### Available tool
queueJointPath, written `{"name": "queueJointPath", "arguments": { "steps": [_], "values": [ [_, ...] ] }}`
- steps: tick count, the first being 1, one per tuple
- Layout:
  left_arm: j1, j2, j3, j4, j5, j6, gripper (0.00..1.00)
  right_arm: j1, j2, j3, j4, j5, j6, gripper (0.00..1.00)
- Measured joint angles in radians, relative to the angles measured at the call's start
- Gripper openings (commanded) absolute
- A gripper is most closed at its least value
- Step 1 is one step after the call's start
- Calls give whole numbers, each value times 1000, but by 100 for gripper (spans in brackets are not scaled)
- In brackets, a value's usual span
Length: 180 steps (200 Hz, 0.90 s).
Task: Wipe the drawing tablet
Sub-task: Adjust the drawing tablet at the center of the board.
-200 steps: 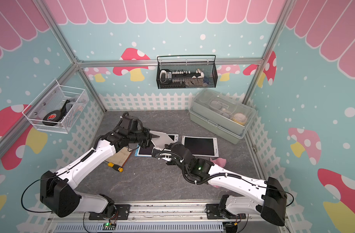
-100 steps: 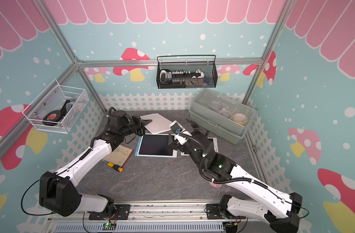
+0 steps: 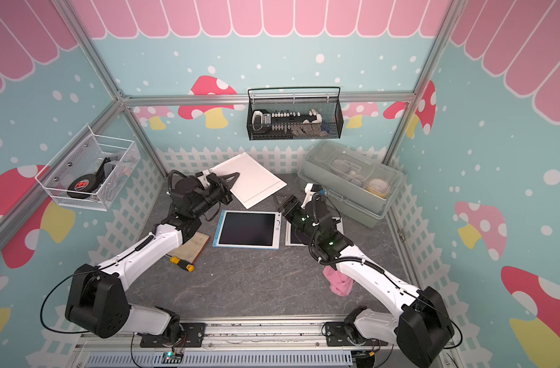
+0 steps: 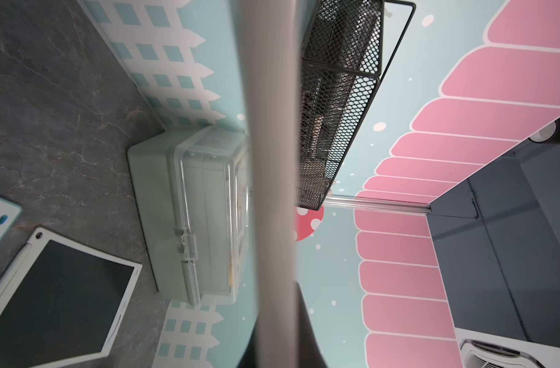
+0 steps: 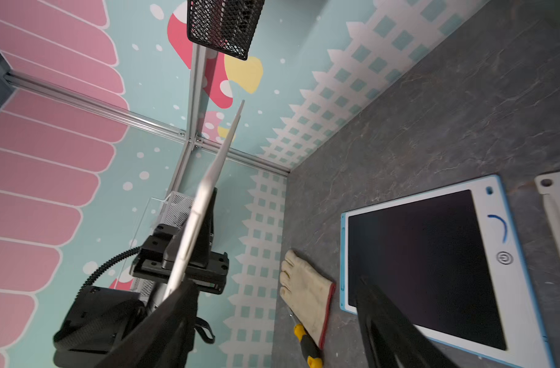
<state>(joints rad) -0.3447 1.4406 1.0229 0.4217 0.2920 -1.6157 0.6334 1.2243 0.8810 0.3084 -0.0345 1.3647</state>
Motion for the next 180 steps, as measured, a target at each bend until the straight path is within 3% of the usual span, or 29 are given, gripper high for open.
{"name": "queueJointPath", "arguments": {
  "steps": [32, 54, 81, 121, 151, 180],
  "values": [
    [-33, 1, -8, 72, -23, -1, 0, 31, 48, 16, 81, -10, 109, 65],
    [-36, 1, -16, 100, -35, 0, 0, 55, 57, 16, 101, -10, 140, 64],
    [-24, 1, -26, 106, -38, 0, 0, 63, -5, 3, 18, 7, 145, 76],
    [-2, 1, -26, 89, -38, 21, 0, 63, -233, -110, -47, 64, 125, 91],
    [-5, 1, -32, 85, -35, 27, 0, 65, -198, -91, 30, 38, 106, 94],
    [-11, 1, -39, 84, -35, 26, 0, 81, -73, -30, 90, 15, 110, 87]
  ]
}}
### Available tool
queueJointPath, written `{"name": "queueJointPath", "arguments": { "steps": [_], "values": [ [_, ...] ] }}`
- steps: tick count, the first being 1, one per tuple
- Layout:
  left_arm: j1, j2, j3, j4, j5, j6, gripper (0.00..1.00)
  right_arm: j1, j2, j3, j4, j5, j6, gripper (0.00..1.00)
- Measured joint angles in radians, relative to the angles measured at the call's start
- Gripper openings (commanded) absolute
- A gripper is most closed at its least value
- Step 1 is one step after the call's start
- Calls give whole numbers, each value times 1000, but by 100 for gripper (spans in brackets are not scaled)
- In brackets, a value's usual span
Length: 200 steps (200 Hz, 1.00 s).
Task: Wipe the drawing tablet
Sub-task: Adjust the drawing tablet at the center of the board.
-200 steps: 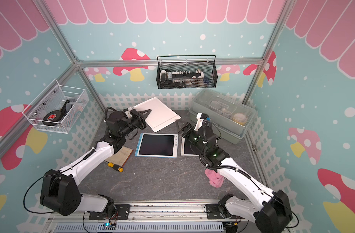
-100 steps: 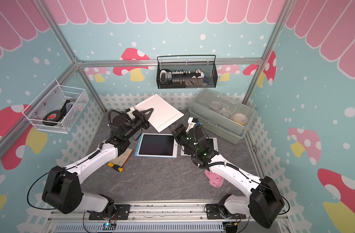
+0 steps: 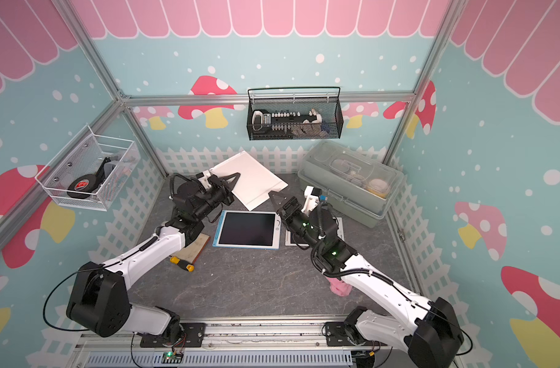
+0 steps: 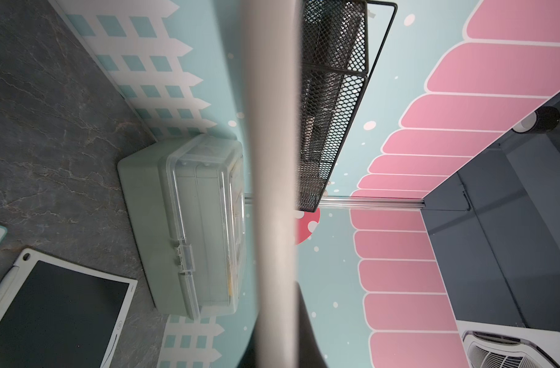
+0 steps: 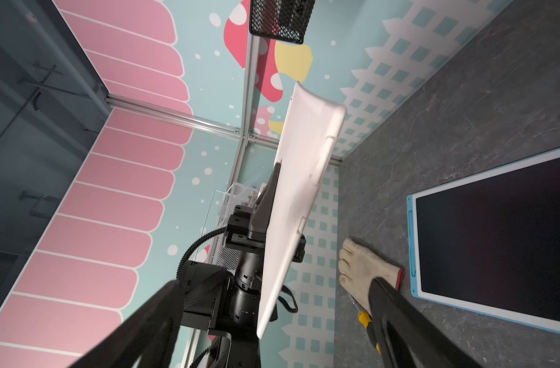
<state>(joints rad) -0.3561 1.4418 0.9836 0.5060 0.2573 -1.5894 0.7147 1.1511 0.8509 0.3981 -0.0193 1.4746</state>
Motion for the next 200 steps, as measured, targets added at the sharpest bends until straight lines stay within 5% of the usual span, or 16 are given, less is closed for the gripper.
{"name": "queueJointPath", "arguments": {
  "steps": [45, 100, 113, 141, 157, 200],
  "values": [
    [-25, 0, -2, 7, 0, 0, 0, 2, 180, 91, 92, -8, 31, 68],
    [-40, 0, -56, 80, -33, -19, 0, 6, 290, 152, 158, 23, 52, 8],
    [-37, 0, -61, 91, -38, -16, 0, 5, 300, 153, 169, 27, 78, 0],
    [-40, 0, -66, 108, -37, -19, 66, 6, 298, 153, 166, 37, 94, 0],
    [-44, -6, -66, 81, -31, -16, 89, -1, 286, 138, 141, 35, 85, 0],
    [-26, -116, -66, -218, 5, 69, 99, -127, 117, 11, 7, -44, 3, 0]
  ]
}}
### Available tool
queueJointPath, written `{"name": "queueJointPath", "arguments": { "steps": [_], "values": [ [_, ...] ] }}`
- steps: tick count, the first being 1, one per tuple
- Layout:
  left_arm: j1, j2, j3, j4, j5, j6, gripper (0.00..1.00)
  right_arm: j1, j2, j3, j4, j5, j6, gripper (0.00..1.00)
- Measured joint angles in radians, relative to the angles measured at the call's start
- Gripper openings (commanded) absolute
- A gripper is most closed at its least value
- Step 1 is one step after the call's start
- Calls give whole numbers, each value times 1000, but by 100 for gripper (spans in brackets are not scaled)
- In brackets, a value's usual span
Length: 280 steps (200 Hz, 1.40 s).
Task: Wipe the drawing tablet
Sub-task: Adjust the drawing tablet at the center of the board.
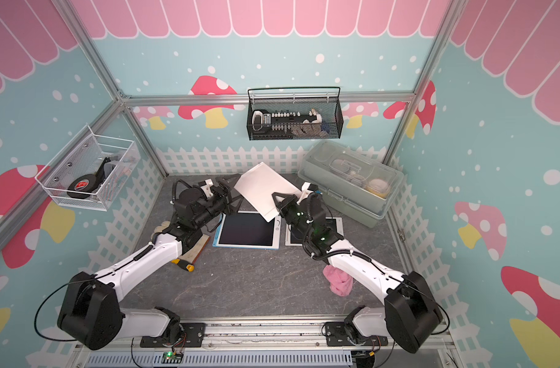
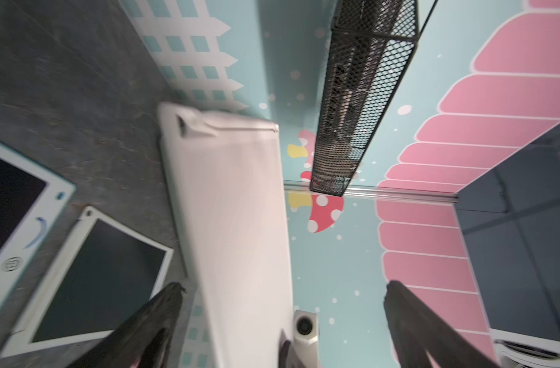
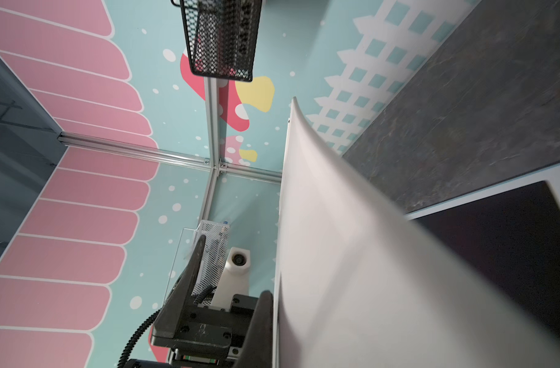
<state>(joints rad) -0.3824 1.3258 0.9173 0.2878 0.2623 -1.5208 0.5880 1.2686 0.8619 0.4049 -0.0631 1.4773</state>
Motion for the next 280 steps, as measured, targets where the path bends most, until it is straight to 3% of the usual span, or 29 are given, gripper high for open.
{"name": "queueJointPath", "arguments": {
  "steps": [34, 54, 77, 113, 177, 219, 243, 263, 280],
  "values": [
    [14, -101, 56, -449, -2, 174, 98, -103, -100, -75, -84, -199, -122, 0],
    [44, -121, 127, -723, -27, 288, 96, -90, -71, -124, -96, -377, -196, 0],
    [87, -146, 147, -903, -48, 391, 93, -39, -22, -242, -81, -530, -243, 0],
    [92, -173, 122, -1017, -45, 485, 91, 37, 37, -403, -9, -645, -247, 0],
    [41, -242, -46, -1038, -29, 553, 89, 74, 223, -490, 293, -692, -204, 0],
    [11, -265, -100, -1027, -26, 557, 89, 56, 303, -498, 369, -719, -219, 31],
    [8, -278, -121, -1020, -25, 560, 89, 16, 351, -498, 357, -742, -253, 41],
    [7, -285, -137, -1018, -23, 560, 89, -20, 356, -477, 246, -742, -313, 51],
    [7, -291, -146, -1017, -23, 560, 89, -38, 317, -407, -3, -693, -417, 58]
  ]
}}
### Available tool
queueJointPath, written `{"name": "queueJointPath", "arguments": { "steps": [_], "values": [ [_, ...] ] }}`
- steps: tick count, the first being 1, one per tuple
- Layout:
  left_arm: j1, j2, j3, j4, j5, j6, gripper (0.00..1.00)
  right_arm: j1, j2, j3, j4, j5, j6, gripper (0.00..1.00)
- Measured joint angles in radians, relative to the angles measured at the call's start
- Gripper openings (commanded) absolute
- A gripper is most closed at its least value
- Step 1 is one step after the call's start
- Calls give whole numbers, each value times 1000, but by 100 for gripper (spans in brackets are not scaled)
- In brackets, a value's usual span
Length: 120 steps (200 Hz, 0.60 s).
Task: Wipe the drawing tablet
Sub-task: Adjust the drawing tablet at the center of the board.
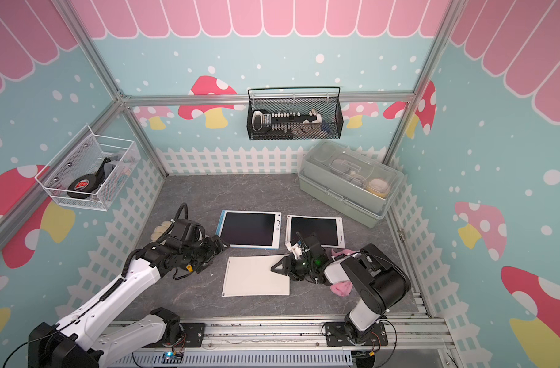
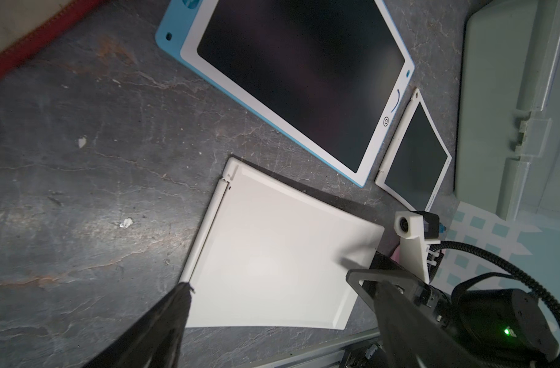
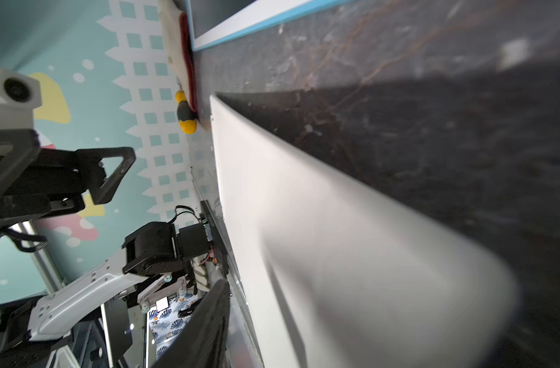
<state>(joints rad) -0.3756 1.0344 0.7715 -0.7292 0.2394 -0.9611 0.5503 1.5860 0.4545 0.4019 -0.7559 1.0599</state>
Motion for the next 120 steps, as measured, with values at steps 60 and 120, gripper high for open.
{"name": "queueJointPath", "arguments": {
  "steps": [60, 120],
  "values": [
    [0, -9, -28, 2, 7, 1, 89, -22, -282, 304, -795, 514, -232, 71],
    [-19, 6, -50, 23, 21, 2, 89, -89, -460, 364, -1159, 1037, -177, 77]
  ]
}}
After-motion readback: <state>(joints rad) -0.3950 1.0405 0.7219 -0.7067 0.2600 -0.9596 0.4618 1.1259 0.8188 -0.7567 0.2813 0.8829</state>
